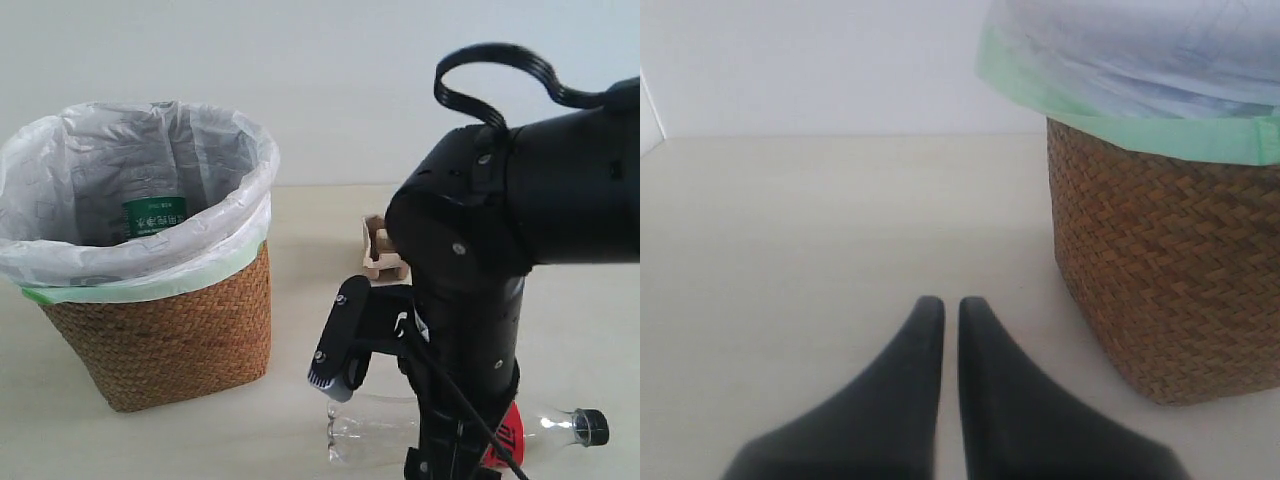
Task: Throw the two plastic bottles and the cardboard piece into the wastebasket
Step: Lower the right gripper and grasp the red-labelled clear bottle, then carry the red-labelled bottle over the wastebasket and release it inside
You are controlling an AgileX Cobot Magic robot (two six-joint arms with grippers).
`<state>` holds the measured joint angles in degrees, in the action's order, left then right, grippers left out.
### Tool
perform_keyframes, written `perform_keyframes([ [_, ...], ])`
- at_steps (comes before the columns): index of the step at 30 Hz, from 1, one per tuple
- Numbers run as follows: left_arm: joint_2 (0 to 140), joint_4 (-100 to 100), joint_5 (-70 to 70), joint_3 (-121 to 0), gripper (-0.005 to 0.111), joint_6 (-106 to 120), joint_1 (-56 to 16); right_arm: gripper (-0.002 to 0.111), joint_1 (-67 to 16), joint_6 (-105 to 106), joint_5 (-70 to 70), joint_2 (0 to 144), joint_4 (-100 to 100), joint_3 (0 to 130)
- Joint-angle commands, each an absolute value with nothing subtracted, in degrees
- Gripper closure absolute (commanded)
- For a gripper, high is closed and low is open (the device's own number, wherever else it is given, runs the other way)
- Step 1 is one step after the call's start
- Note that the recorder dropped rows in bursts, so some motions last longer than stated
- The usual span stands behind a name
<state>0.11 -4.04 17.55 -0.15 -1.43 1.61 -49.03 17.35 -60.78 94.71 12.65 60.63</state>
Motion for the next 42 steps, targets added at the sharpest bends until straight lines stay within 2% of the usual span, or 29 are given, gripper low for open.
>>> perform_keyframes([
  [1,0.00,-3.65,17.52,0.00,0.102,-1.42,1.26,0.015,-49.13,16.03,-53.15,94.64,17.06,59.26],
  [17,0.00,-3.65,17.52,0.00,0.102,-1.42,1.26,0.017,-49.13,10.23,-43.05,107.28,22.67,59.26],
  [19,0.00,-3.65,17.52,0.00,0.102,-1.42,1.26,0.030,-49.13,9.74,-42.43,107.82,22.89,59.26],
  [21,0.00,-3.65,17.52,0.00,0.102,-1.42,1.26,0.050,-49.13,9.74,-42.42,107.93,22.89,59.26],
  [23,0.00,-3.65,17.52,0.00,0.102,-1.42,1.26,0.107,-49.13,9.06,-44.37,108.04,23.01,59.26],
  [27,0.00,-3.65,17.52,0.00,0.102,-1.42,1.26,0.108,-49.13,1.93,-47.98,107.75,30.49,59.59],
  [37,0.00,-3.65,17.52,0.00,0.102,-1.42,1.26,0.108,-49.13,-45.23,-69.96,93.18,82.52,59.59],
  [42,0.00,-3.65,17.52,0.00,0.102,-1.42,1.26,0.108,-45.00,-47.59,-69.96,84.13,81.90,67.87],
])
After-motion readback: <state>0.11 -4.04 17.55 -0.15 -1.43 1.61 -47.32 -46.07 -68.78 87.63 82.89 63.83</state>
